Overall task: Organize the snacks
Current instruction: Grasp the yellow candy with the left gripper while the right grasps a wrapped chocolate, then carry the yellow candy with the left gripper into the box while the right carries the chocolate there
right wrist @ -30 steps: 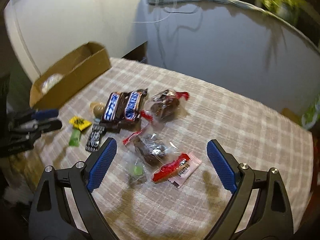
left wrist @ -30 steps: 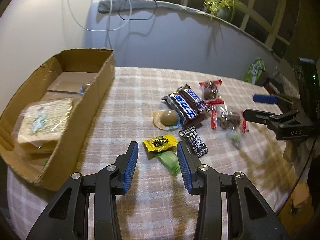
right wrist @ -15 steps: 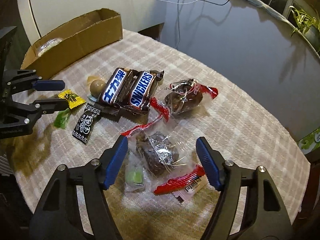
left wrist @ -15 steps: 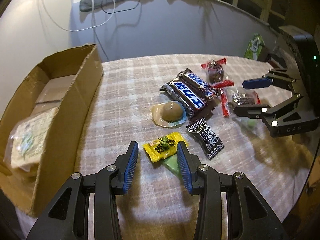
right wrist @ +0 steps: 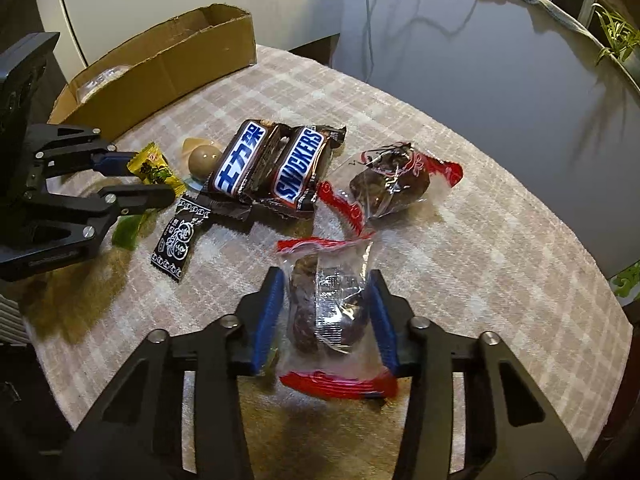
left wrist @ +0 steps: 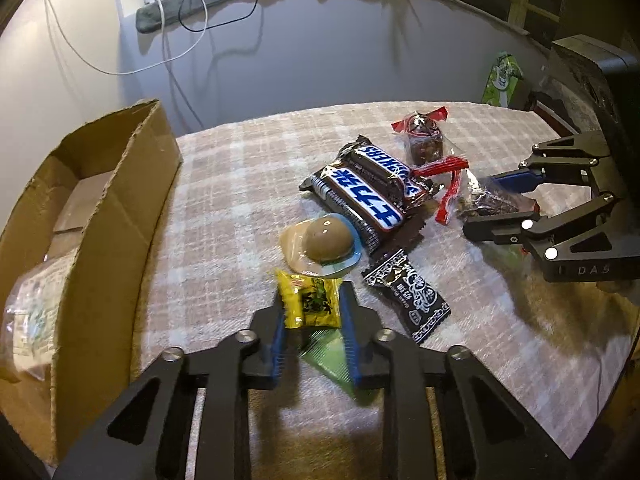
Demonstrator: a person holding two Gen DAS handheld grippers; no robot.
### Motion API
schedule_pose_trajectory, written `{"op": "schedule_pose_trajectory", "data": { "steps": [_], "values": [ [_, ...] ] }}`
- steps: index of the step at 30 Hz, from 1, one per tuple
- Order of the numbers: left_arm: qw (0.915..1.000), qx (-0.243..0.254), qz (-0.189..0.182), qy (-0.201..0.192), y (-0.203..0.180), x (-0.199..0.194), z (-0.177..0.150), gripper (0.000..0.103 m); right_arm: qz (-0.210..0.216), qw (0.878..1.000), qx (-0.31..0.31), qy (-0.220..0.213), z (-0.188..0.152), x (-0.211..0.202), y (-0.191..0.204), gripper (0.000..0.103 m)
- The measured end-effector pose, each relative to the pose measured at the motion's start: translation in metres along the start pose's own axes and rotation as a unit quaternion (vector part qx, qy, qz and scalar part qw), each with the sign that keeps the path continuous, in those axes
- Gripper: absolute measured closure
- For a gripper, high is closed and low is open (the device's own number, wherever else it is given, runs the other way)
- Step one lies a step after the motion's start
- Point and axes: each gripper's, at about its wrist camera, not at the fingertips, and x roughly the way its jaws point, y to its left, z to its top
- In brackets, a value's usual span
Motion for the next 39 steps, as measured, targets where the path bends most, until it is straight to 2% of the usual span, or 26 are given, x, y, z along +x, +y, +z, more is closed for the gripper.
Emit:
{"op": "schedule_pose_trajectory", "data": {
  "steps": [4,11,23,31,39],
  "values": [
    [1.0000,0.001,0.003,-0.003,-0.003,0.001,0.000,0.093,0.008,1.000,0.006,-0.006,-0.004,-0.004,-0.002,0.065],
    [0.9993,-0.034,-0.011,-0.008,0.003,-0.004,-0.001,0.094,0.027,0.998,0.044,-0.027,-0.011,-0.013,-0.011,0.065],
    [0.9960,-0.075,-0.028,-0.040,0.019,-0.035,-0.008,0.094,0.056,0.991,0.099,-0.066,-0.015,-0.041,-0.024,0.066],
    [0.9926,-0.097,-0.031,-0.066,0.035,-0.060,-0.010,0.094,0.058,0.989,0.102,-0.086,-0.005,-0.062,-0.015,0.066],
    [0.9883,-0.120,-0.016,-0.093,0.062,-0.086,-0.016,0.094,0.067,0.989,0.083,-0.103,0.022,-0.071,0.011,0.066]
  ]
}}
